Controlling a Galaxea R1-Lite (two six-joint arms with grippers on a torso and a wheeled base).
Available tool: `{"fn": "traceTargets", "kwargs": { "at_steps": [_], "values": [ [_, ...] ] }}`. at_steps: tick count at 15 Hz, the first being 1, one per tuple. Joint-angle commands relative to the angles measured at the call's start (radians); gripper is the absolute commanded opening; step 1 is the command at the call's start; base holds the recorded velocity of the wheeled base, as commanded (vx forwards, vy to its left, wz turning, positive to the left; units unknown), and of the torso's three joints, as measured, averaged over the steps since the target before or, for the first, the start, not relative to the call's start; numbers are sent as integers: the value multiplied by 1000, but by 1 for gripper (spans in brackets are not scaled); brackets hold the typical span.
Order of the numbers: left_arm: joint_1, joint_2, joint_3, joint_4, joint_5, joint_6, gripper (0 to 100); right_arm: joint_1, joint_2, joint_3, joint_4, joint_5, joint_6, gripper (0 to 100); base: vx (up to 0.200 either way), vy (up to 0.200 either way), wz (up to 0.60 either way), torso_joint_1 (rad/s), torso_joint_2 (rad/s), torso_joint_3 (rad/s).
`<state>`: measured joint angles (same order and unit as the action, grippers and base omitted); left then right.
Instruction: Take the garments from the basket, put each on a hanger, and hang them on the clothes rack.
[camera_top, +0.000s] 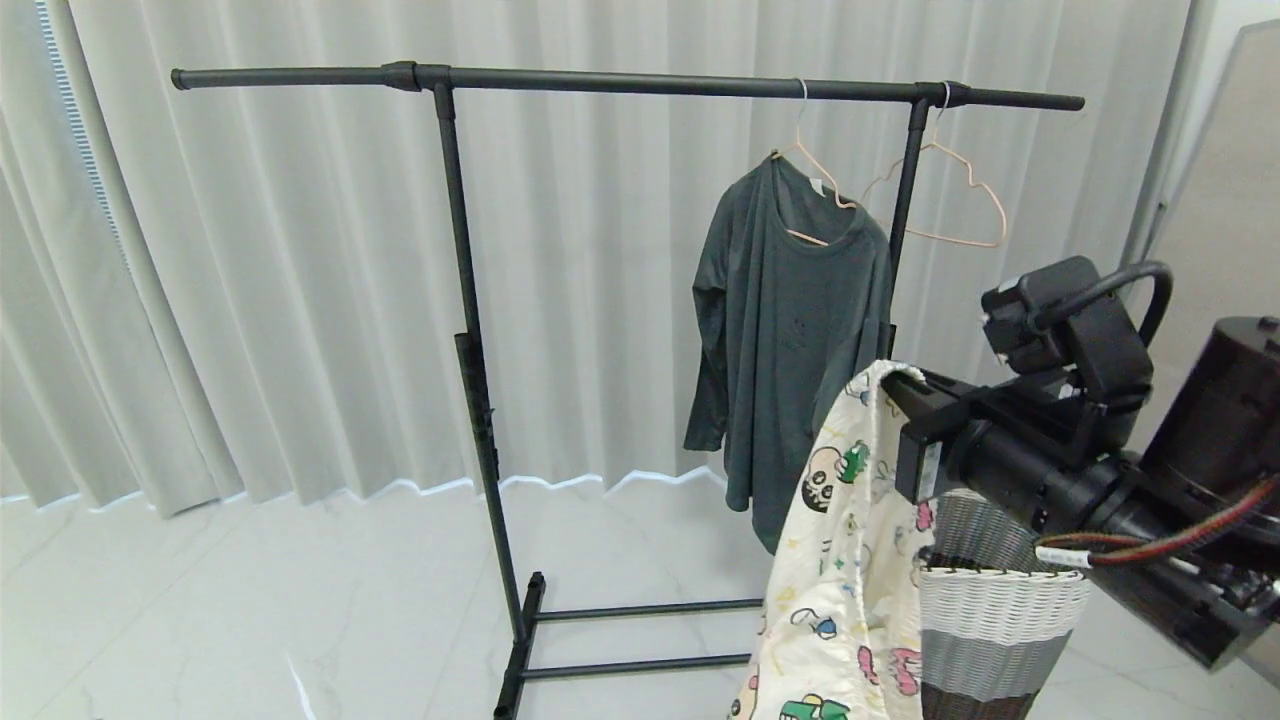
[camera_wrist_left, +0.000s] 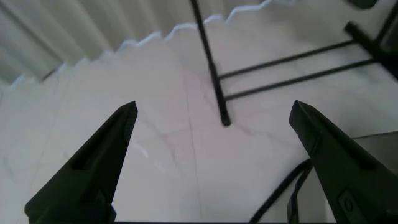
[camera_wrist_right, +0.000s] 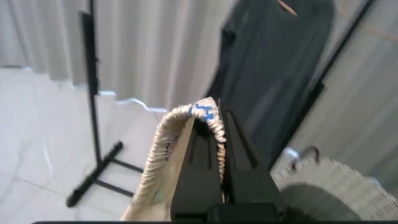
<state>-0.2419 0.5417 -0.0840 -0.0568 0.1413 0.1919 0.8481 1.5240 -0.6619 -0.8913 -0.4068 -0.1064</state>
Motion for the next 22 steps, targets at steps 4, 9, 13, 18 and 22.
{"fn": "traceTargets", "kwargs": {
  "at_steps": [4, 9, 13, 18, 22],
  "values": [
    [-86, 231, -410, -8, -117, 26, 100, 34, 125, -197, 35, -1, -4, 0, 0, 0, 0, 0, 0, 0],
    [-249, 346, -482, -9, -114, 29, 100, -23, 68, -453, 552, 66, -7, 0, 0, 0, 0, 0, 0, 0],
    [-313, 451, -516, -11, -112, 20, 100, -152, -4, -702, 1017, 479, -10, 0, 0, 0, 0, 0, 0, 0],
    [-439, 630, -533, -170, -97, -112, 100, -173, 50, -820, 1092, 714, -6, 0, 0, 0, 0, 0, 0, 0],
    [-562, 707, -551, -247, -15, -285, 100, -169, 125, -855, 1002, 711, -4, 0, 0, 0, 0, 0, 0, 0]
  ]
}}
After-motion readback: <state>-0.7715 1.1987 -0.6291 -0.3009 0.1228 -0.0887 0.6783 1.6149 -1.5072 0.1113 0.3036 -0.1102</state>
